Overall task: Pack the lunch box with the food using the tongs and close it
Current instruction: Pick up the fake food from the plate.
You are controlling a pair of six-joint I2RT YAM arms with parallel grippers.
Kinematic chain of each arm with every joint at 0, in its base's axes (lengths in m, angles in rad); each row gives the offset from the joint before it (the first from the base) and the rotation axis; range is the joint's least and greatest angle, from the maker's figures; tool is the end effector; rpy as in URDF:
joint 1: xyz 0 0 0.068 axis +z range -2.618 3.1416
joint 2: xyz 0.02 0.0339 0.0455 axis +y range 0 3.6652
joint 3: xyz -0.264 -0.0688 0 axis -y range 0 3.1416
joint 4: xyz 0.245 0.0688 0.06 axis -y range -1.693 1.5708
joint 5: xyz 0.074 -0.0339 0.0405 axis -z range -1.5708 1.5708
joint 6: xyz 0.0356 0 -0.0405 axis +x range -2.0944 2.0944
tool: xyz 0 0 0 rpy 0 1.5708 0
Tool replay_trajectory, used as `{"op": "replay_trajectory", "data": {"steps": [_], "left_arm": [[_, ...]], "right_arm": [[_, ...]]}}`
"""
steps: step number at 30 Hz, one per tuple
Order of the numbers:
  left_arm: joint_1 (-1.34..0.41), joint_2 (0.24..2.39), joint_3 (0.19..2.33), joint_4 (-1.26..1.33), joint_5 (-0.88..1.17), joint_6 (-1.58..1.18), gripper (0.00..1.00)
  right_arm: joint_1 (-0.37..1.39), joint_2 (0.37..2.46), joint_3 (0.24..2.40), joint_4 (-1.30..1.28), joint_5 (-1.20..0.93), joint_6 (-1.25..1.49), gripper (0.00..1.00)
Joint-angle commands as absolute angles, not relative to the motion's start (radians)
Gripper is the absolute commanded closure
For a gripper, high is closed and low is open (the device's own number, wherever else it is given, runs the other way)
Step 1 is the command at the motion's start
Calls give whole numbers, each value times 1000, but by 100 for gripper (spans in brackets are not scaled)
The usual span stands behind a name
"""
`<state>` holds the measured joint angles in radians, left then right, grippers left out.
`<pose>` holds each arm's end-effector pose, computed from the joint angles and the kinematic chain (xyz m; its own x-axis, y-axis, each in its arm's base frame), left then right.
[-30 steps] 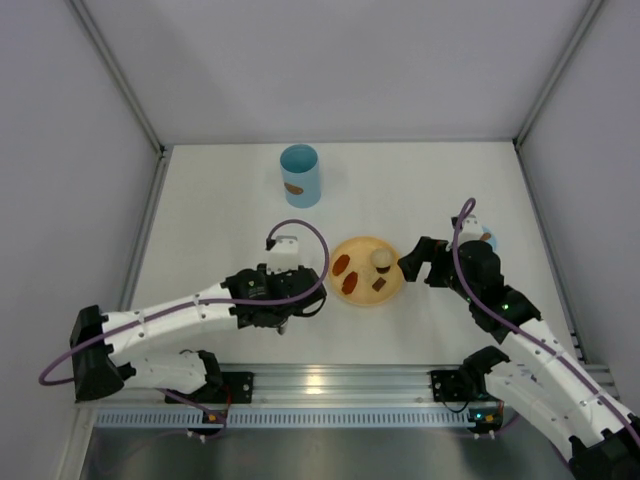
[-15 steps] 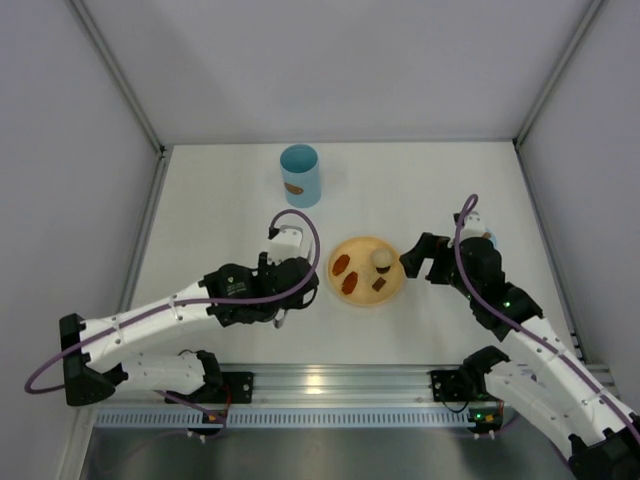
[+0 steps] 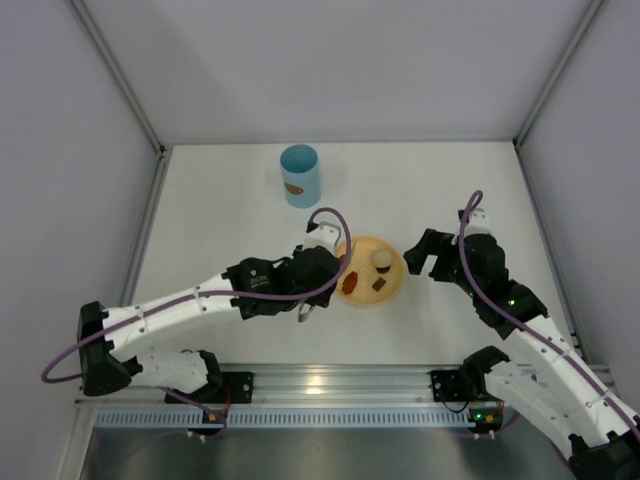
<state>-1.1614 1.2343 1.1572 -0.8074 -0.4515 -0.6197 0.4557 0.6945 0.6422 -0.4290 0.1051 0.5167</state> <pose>0.1133 -0.2222 0.3216 -0.6662 0.2224 -0.7119 0.4035 0.9102 -0.0933 0.1470 0.0679 0.2789 -0.5364 0.2842 -0.7947 -0.1026 0.9126 0.3957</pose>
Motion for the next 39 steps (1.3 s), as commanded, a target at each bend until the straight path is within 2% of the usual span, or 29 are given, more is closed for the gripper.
{"op": "replay_trajectory", "data": {"steps": [1,13,21,26,39], "left_arm": [[-1167,1261,1201,-672,-405,-562,51],[-1167,1413,1258,-535,-302,-540,50],[-1166,1520,1322,-532,-331,-537,49],[-1164,1572,1359,-564,-377,-548,43],[-1147,1605,1344,-571,-379,-557,42]], "right_arm": [[472,690,701,-477,123,508,2],[472,689,704,-502,123,505,2],[472,673,696,-505,124,506,2],[472,660,686,-505,123,509,2],[472,640,673,-505,123,514,2]]}}
